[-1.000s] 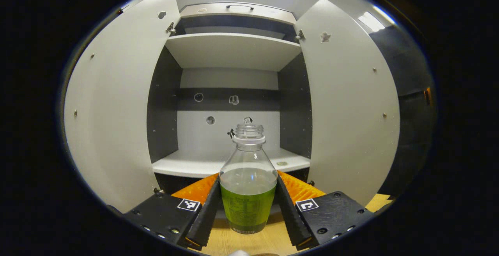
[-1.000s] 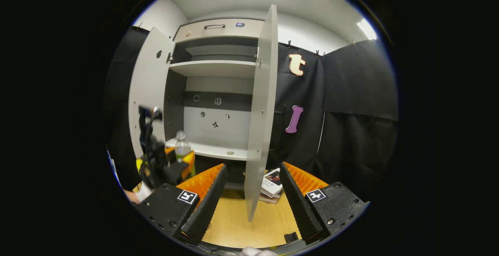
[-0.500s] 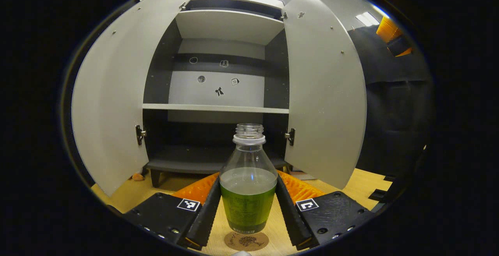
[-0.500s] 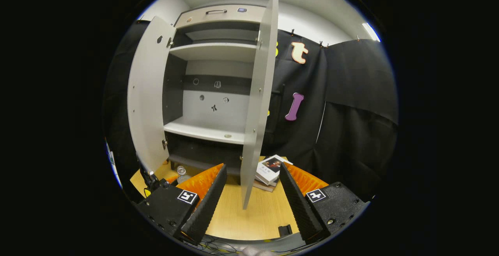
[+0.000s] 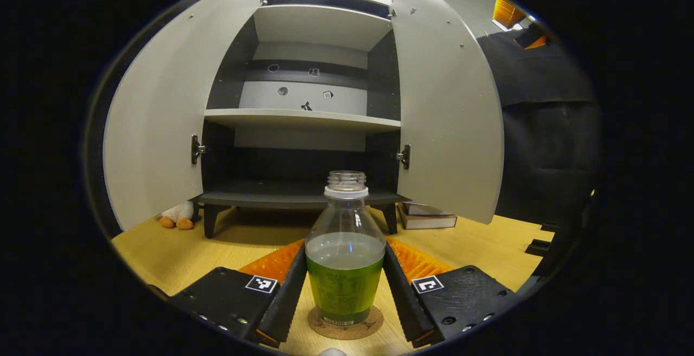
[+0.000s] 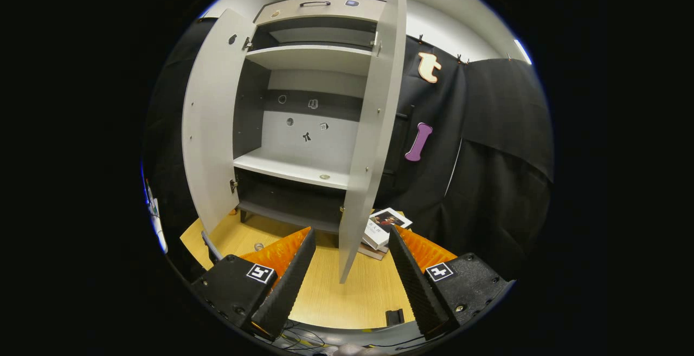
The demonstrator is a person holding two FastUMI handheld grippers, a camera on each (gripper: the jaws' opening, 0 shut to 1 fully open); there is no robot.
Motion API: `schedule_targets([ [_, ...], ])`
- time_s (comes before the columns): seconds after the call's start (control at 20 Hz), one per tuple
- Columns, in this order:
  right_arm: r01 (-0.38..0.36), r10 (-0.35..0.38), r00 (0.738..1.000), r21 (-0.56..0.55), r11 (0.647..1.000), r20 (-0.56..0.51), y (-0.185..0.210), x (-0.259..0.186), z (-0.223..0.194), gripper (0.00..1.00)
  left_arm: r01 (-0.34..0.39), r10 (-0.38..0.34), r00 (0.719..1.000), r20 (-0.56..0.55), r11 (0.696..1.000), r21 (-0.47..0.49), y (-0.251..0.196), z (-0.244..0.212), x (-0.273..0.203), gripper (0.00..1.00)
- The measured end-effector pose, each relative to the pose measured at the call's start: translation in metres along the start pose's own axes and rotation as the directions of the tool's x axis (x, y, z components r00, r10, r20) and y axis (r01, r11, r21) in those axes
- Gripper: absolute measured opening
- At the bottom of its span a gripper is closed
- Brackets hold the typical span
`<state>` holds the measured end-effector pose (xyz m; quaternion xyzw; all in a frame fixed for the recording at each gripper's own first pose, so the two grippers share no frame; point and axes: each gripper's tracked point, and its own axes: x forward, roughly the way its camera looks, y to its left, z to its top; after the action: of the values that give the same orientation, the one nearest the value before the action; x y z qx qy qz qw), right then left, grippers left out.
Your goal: Grasp the bottle in the cabinet with the left hand and place it on the coaster, then close the right door with the right hand and the left door with the left hand.
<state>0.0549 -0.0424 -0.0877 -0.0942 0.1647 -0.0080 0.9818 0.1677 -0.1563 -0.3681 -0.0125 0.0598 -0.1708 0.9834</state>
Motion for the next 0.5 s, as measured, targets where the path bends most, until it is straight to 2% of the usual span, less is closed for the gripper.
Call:
schedule_targets([
  [0.15,-0.018,0.018,1.000,-0.004,1.000,0.011,0.004,-0.002,0.003,0.84,-0.034,0.034,0.999,-0.022,0.999,-0.006,0.008,0.005,-0.005,0.83],
  [0.2,-0.019,0.019,1.000,-0.001,1.000,0.013,0.004,-0.001,0.003,0.84,-0.048,0.048,0.999,-0.013,0.999,0.003,0.011,0.013,-0.004,0.98],
  [0.35,-0.042,0.042,0.999,0.007,0.999,0.000,0.011,0.008,-0.006,0.84,-0.075,0.074,0.997,0.032,0.997,0.024,0.018,0.053,-0.011,0.97],
  [0.5,-0.083,0.083,0.996,0.031,0.996,-0.015,0.025,0.009,-0.014,0.84,-0.081,0.082,0.993,0.081,0.997,-0.009,0.019,0.104,-0.034,0.97],
])
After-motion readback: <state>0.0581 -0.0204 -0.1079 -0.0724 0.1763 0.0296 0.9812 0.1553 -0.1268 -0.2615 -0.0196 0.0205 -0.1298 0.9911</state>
